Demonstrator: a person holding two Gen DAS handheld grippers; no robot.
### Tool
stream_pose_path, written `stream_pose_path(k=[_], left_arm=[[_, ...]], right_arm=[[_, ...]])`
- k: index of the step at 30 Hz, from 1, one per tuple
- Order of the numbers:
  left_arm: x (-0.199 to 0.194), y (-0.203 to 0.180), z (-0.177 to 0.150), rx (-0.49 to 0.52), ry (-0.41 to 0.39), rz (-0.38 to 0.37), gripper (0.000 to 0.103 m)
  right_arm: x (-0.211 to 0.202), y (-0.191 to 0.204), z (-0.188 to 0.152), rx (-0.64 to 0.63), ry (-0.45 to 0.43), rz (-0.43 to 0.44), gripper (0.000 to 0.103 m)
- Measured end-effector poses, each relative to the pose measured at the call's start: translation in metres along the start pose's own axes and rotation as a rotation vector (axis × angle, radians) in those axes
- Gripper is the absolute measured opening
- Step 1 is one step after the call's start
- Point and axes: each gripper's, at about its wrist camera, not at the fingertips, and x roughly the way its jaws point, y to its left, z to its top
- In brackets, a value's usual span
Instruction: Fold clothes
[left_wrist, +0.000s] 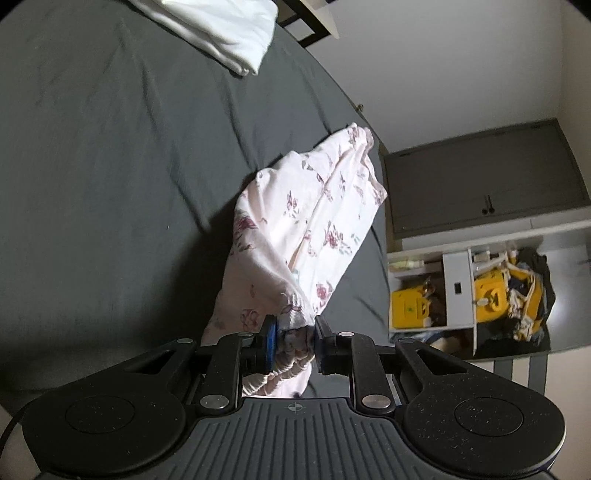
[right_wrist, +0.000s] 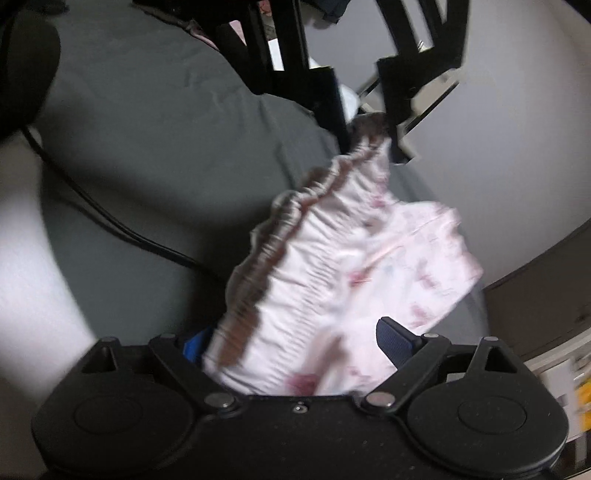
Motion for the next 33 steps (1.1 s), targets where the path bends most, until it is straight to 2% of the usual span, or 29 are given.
stream_pose_path(k=[3,4,6,8,12,15,22,26,33], left_arm=[[-0.002,0.004,0.002,-0.038,-0.006,-0.018,0.020],[-0.001,0.005,0.003,-0.045,-0.011,-0.022,0.020],[0.000,0.007,0.006,-0.064,-0.022,-0.028,0.020],[0.001,0.008,0.010,-0.076,-0.032,-0.033,0.020],[0.010,0.007,0.016,-0.071,-0.050,-0.037,0.020],[0.019,0.000,0.019,-0.045,-0.074,-0.031,0.020],[0.043,-0.037,0.037,0.066,-0.151,-0.018,0.020],[0.062,-0.059,0.054,0.113,-0.180,-0.002,0.020],[0.115,-0.070,0.084,0.078,-0.182,0.046,0.020]], right_arm=[[-0.007,-0.001,-0.009,-0.049,-0.061,-0.084,0.087],[-0.010,-0.004,-0.011,-0.043,-0.077,-0.099,0.082],[-0.015,-0.014,-0.015,-0.017,-0.094,-0.097,0.072],[-0.017,-0.025,-0.018,0.008,-0.101,-0.073,0.049],[-0.013,-0.050,-0.018,0.084,-0.100,-0.015,0.032],[-0.008,-0.068,-0.016,0.137,-0.096,0.006,0.028],[0.014,-0.135,-0.005,0.349,-0.092,0.106,0.027],[0.041,-0.179,-0.012,0.573,-0.074,0.245,0.027],[0.115,-0.240,-0.027,0.769,-0.030,0.418,0.027]])
